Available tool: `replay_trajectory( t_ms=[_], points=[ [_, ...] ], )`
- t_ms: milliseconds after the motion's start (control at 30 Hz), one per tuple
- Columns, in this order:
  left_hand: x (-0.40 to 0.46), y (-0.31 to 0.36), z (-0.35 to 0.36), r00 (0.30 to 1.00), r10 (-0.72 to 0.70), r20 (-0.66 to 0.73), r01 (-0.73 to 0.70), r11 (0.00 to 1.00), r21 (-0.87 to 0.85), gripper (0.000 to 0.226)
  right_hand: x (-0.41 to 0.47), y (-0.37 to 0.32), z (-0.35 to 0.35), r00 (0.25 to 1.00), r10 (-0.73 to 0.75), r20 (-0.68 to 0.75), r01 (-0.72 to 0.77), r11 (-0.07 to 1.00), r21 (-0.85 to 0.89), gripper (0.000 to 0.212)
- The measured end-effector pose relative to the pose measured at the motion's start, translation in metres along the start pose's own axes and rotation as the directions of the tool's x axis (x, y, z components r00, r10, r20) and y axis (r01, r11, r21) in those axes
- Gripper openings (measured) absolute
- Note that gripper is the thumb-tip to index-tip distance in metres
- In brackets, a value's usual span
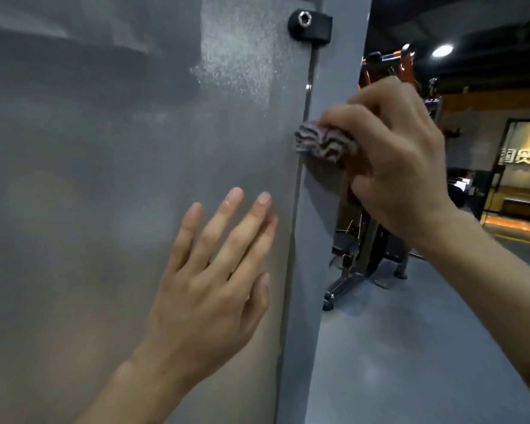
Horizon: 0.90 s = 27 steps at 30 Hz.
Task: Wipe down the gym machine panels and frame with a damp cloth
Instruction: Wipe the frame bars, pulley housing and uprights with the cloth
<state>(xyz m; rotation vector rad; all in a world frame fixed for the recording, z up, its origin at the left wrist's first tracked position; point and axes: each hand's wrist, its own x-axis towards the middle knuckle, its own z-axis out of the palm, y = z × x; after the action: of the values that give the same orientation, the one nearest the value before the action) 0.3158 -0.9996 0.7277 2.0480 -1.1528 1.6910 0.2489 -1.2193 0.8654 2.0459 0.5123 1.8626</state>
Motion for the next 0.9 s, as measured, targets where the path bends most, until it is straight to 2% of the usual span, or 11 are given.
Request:
replay_trajectory(
  t_ms=[100,233,467,600,767,900],
  points=[
    [-0.006,-0.001,0.004,1.000,0.029,0.009,-0.029,0.998,0.052,0.056,-0.022,-0.012,0.006,0.999,-0.004,-0.041,0.004,1.000,-0.008,0.031],
    [-0.009,-0.004,0.008,0.997,0.069,-0.029,-0.066,0.993,0.100,0.059,-0.091,-0.042,0.013,0.999,-0.050,-0.015,0.050,0.999,0.013,0.021],
    [-0.031,-0.003,0.018,0.993,0.082,-0.086,-0.069,0.987,0.146,0.059,-0.169,-0.085,0.020,0.999,-0.029,-0.036,0.032,0.997,0.075,0.025],
    [-0.045,-0.004,0.021,0.991,0.093,-0.092,-0.077,0.983,0.166,0.059,-0.192,-0.100,0.019,1.000,-0.017,-0.025,0.020,0.996,0.088,0.018],
    [-0.056,-0.002,0.026,0.986,0.100,-0.133,-0.074,0.979,0.192,0.059,-0.208,-0.109,0.017,1.000,0.006,-0.023,-0.004,0.998,0.066,0.023],
    [-0.059,-0.002,0.029,0.986,0.097,-0.137,-0.072,0.981,0.182,0.059,-0.177,-0.097,0.014,0.999,-0.039,0.013,0.038,0.998,0.045,0.027]
  ],
)
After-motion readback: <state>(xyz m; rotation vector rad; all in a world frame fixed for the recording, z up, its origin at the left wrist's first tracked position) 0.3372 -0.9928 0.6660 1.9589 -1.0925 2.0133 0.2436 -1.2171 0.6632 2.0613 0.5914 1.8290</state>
